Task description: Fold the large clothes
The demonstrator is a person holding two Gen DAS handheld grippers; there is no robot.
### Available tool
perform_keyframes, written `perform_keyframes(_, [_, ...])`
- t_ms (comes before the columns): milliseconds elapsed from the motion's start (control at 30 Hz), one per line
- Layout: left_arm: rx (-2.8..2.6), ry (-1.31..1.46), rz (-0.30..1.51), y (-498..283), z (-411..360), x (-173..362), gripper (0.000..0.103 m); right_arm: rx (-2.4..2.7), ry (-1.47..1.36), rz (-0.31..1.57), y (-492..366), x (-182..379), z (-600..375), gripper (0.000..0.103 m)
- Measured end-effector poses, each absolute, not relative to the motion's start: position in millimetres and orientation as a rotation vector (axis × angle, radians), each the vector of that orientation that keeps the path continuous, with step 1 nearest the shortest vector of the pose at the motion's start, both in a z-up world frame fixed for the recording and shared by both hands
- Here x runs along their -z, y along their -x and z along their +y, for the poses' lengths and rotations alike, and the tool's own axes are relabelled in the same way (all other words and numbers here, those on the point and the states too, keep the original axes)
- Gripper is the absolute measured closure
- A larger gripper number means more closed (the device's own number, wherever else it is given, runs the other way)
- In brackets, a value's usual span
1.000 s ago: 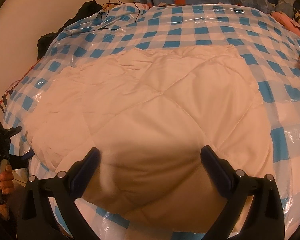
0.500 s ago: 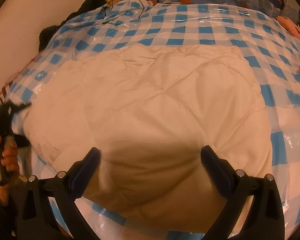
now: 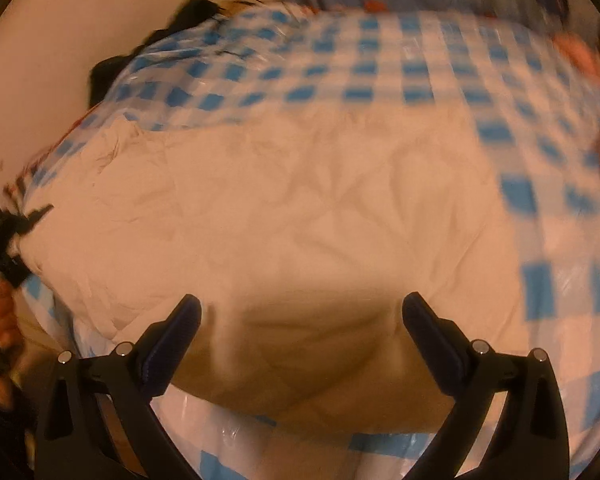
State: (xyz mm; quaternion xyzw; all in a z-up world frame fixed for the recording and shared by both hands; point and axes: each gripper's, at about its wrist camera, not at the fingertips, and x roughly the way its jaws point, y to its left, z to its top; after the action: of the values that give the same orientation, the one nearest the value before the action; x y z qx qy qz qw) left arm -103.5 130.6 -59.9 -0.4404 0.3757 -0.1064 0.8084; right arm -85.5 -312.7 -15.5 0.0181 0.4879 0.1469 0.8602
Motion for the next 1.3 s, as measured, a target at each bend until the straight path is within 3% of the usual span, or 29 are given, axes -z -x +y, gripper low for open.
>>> perform_keyframes(200, [0.126,1.015,0.827,115,163,91,0.070,-0.341,0.066,0.958,56,6,-261,0.006])
perform_keyframes(367, [0.040,1.034,0.830,109,168,112,0.061,-0.349,0.240,1.130,22,69,-204,0.006])
perform_keyframes(533, [0.076,0.883,0.754,100,153,73,0.075,-0.339,0.160,0.968,27,34,-211,0.006])
perform_keyframes(600, [0.101,0.817,0.719,97,141,50,0.077,-0.341,0.201,1.012,21,46,-204,0.006])
perform_keyframes(667, [0.143,0.755,0.694,93,125,28,0.077,-0.346,0.254,1.090,14,73,-193,0.006])
perform_keyframes(933, [0.266,0.447,0.656,72,31,-38,0.078,-0.321,0.239,1.041,25,88,-192,0.006])
perform_keyframes(1167, [0.343,0.202,0.674,66,-58,-62,0.078,-0.356,0.245,1.044,39,74,-204,0.006])
perform_keyframes(1300, [0.377,0.087,0.699,64,-99,-63,0.078,-0.358,0.105,0.968,66,44,-258,0.007])
